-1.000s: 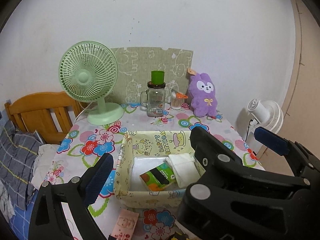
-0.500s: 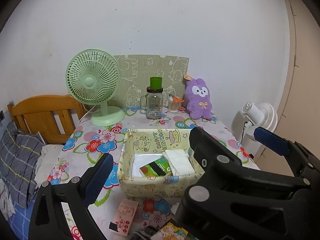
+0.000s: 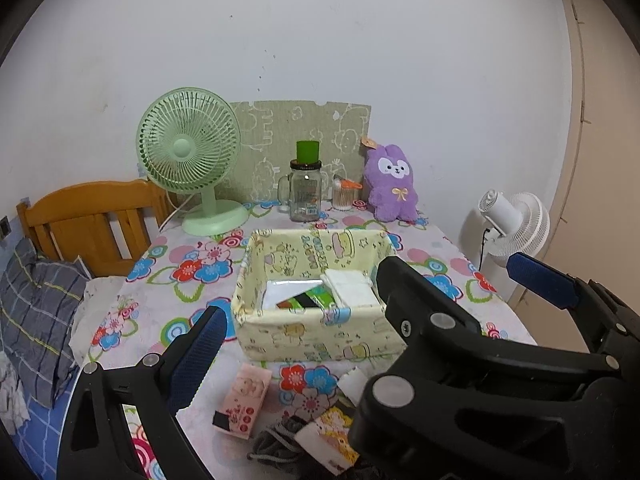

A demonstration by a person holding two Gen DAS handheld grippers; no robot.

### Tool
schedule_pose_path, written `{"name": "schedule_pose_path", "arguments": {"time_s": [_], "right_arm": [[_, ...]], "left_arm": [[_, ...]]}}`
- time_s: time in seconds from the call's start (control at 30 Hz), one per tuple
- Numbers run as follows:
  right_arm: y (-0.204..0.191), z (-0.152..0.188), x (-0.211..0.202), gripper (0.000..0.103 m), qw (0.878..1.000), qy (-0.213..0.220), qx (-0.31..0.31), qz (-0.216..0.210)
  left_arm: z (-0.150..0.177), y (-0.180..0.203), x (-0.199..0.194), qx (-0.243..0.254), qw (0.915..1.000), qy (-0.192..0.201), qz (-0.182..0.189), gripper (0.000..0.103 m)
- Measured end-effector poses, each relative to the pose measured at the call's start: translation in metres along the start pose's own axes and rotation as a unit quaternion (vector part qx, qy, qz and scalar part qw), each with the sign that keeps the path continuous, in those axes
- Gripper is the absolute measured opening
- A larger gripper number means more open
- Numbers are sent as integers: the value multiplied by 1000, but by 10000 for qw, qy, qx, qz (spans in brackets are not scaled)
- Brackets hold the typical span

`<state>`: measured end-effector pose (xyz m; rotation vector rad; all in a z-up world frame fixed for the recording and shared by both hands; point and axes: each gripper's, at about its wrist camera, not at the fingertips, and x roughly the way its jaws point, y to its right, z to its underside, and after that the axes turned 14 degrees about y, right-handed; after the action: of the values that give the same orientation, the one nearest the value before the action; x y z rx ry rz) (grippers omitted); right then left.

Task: Organize soft objects
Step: 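Withdraw both tools from the box back toward the remaining items, then grasp the cartoon-printed tissue pack with the left tool while the right tool grasps the clear straw bag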

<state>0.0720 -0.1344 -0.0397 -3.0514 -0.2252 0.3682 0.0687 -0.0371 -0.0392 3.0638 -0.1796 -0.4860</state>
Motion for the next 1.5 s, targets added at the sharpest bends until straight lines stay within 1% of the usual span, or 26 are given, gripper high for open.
{"name": "schedule_pose_path", "arguments": {"time_s": [0.33, 0.57, 0.87, 1.2, 1.37, 1.5], "right_arm": [[4, 28, -2, 101, 9999, -164, 26, 18], [11, 53, 6, 101, 9993, -363, 103, 28], [18, 79, 18, 100, 9981, -583, 170, 60], [21, 106, 36, 100, 9952, -955, 191, 79], [22, 112, 42, 99, 9941, -1061, 191, 86], [21, 119, 48, 97, 9926, -1206, 146, 73]], "left_arm": [[26, 2, 0, 32, 9999, -152, 71, 99], [49, 5, 8, 61, 9992, -385, 86, 99], [71, 8, 23, 120, 9979, -622, 128, 99], [94, 7, 40, 172, 9948, -1000, 89, 98], [100, 7, 45, 155, 9937, -1105, 112, 95], [105, 6, 48, 197, 9928, -1182, 54, 87]]}}
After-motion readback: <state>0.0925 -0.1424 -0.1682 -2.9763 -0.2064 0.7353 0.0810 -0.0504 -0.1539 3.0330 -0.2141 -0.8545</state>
